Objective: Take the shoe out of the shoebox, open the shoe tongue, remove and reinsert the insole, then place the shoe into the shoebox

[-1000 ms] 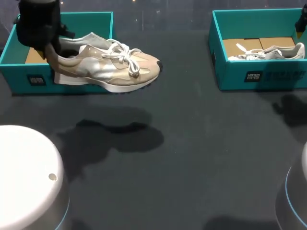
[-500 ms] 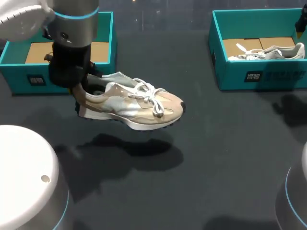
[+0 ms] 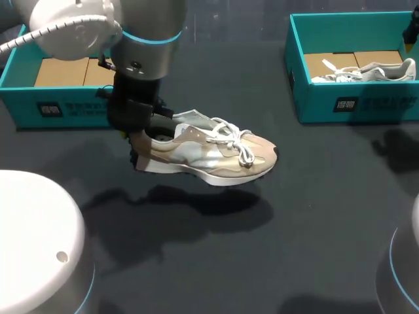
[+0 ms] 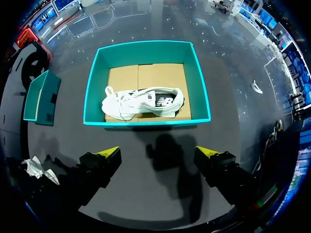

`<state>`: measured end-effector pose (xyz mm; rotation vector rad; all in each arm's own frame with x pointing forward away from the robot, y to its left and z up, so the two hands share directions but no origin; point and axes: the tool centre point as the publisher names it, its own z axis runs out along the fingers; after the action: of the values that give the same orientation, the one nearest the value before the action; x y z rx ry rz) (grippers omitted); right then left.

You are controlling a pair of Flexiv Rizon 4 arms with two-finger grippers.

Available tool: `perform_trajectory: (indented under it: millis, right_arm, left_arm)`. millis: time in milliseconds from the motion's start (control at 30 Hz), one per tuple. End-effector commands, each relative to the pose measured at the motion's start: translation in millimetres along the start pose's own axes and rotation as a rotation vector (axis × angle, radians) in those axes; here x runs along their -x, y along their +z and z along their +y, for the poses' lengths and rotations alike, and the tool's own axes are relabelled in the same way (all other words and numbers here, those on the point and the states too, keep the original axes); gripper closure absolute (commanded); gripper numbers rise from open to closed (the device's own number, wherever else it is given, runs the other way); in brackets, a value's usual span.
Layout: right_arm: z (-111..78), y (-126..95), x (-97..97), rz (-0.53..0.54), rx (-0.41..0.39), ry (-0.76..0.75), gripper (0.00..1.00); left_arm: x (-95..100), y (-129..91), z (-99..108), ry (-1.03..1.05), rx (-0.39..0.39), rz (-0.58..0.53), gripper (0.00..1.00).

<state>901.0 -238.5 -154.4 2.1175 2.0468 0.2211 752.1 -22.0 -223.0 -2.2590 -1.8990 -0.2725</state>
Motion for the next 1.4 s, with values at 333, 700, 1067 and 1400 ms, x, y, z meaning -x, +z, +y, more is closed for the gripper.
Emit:
perform_trajectory:
  millis: [333,700,1067,1400]
  right_arm:
    - [-0.1,0,-0.5,-0.002,0.0,0.001,0.0]
    - [-0.1,0,-0.5,-0.002,0.0,0.001,0.0]
    - [-0.1,0,-0.5,-0.002,0.0,0.001,0.0]
    - [-0.1,0,-0.5,-0.002,0.0,0.001,0.0]
  left_arm:
    - [52.9,27,0,0.02,0.005,0.038,1.0]
    - [85.6,68,2,0.014,0.003,0.054,1.0]
    - [111.2,98,0,0.005,0.02,0.047,1.0]
    - [119.7,108,-2,-0.018,0.035,0.027,1.0]
